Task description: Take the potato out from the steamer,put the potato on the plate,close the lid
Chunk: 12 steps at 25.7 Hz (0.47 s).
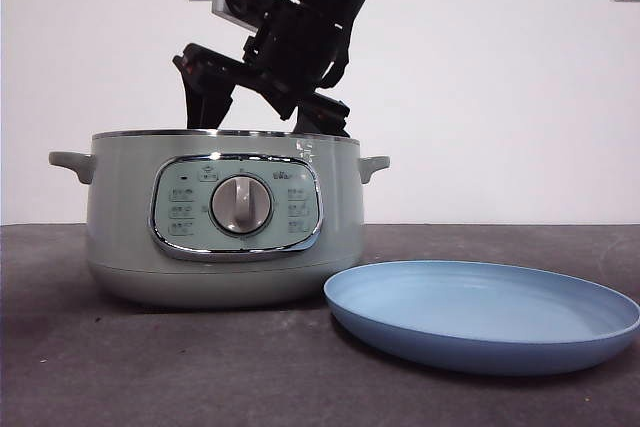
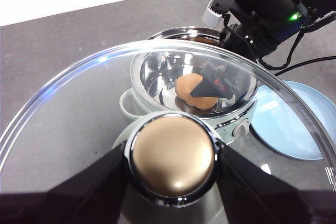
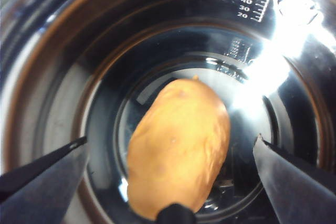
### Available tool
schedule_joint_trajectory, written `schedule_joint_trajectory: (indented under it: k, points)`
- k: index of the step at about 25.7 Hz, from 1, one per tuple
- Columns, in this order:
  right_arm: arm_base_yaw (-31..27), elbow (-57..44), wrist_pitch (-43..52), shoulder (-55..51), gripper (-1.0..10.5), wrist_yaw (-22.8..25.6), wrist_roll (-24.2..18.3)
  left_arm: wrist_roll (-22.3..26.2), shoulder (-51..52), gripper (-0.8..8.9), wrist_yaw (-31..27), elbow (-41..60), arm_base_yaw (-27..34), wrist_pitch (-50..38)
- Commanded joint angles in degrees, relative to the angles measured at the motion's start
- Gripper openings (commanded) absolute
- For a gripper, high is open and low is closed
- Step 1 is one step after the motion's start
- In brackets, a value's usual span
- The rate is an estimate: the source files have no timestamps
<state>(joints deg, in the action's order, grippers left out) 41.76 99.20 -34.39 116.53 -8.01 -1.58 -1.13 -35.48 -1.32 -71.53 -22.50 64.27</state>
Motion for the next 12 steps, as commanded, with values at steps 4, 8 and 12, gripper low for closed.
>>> schedule_joint_trajectory:
  k: [4, 8, 12]
  points:
    - [0.4, 0.0, 0.9, 3.4, 6.6, 1.0, -0.9, -0.3, 0.6, -0.09, 0.1, -0.2, 0.1, -2.5]
    - [0.4, 0.0, 1.1, 3.6, 3.3, 1.0, -0.9, -0.3, 0.6, -0.09, 0.1, -0.2, 0.1, -2.6]
    - [0.4, 0.0, 1.0, 3.3, -0.1, 0.9, -0.9, -0.2, 0.6, -0.09, 0.1, -0.2, 0.1, -2.8]
